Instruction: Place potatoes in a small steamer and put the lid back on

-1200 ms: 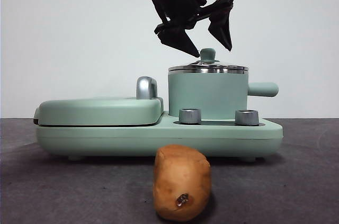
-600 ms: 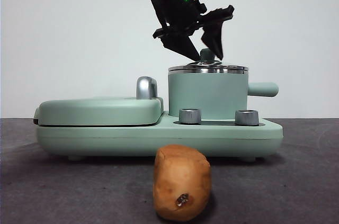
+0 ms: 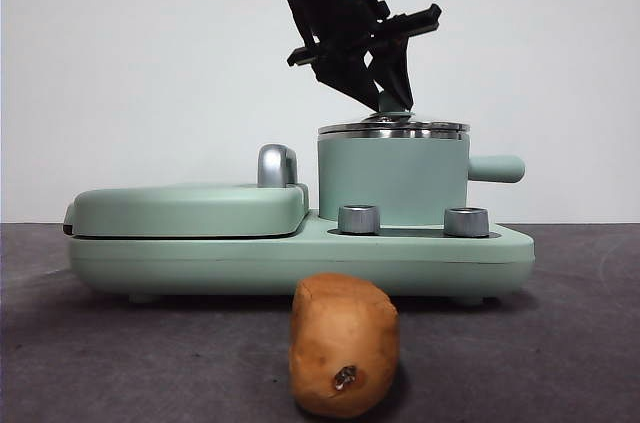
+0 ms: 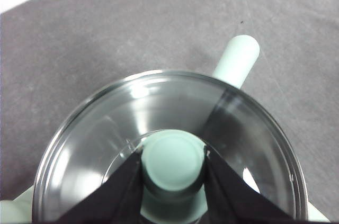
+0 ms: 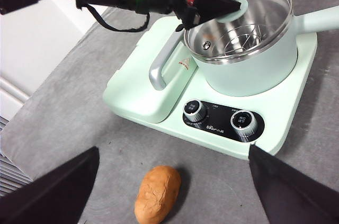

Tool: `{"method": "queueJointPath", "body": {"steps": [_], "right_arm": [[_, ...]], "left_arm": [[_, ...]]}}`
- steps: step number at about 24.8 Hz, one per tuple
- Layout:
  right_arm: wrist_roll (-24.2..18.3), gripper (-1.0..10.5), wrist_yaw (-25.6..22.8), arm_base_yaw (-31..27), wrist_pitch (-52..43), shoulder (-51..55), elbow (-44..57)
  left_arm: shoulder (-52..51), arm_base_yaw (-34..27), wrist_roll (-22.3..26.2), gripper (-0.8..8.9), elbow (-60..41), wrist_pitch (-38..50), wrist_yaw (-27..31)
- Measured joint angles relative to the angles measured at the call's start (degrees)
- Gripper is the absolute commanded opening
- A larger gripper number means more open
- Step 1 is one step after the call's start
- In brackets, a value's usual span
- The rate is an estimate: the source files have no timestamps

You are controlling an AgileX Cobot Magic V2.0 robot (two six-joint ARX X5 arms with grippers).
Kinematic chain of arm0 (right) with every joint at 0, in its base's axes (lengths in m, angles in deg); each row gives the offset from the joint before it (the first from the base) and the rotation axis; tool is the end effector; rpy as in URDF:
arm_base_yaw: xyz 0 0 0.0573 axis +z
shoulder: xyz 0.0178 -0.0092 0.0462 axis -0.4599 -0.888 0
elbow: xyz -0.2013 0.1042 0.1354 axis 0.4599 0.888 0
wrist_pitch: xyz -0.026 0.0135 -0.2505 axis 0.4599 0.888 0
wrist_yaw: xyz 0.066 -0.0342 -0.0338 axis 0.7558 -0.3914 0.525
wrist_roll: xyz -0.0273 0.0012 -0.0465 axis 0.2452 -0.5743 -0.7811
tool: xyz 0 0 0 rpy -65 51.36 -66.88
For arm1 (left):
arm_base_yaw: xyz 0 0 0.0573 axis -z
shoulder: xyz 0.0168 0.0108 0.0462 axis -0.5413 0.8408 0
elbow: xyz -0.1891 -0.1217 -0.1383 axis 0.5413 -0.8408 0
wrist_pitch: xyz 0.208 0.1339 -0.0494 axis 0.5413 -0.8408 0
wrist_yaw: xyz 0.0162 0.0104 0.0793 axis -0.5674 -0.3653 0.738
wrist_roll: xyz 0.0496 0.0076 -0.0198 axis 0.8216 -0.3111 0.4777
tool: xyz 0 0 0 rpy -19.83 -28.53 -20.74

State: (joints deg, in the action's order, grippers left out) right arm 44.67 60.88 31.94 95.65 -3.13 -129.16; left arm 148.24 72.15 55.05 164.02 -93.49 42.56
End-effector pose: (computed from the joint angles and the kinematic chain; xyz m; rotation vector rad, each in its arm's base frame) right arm 0.0994 0.0256 0.3322 0.3448 0.5559 0.6657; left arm 0.3615 -0.2983 0.3034 0.2379 0.5824 -0.7178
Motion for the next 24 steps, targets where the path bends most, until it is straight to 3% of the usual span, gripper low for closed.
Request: {"method": "queueJointPath", "body": {"steps": [4, 7, 17, 24], "right_arm": [[0.3, 4.5, -0.4, 0.7, 1.1, -2.9, -1.7], [1.3, 4.5, -3.3, 3.8, 2.9, -6.8, -3.3], [7.2, 4.5, -21.1, 25.3, 3.5, -21.1, -5.7], [12.7, 4.5, -26.7, 37.0, -0.3, -33.0, -5.7]], "left_arm": [[-2.8, -0.2, 0.0, 0.17, 4.8, -5.1, -0.2], [-6.6, -0.8, 0.0, 0.17, 8.8, -7.6, -0.2], [-11.1, -5.6, 0.0, 0.17, 9.3, -15.8, -0.3], [-15.4, -9.5, 0.0, 0.17, 9.3, -17.0, -0.3]]}}
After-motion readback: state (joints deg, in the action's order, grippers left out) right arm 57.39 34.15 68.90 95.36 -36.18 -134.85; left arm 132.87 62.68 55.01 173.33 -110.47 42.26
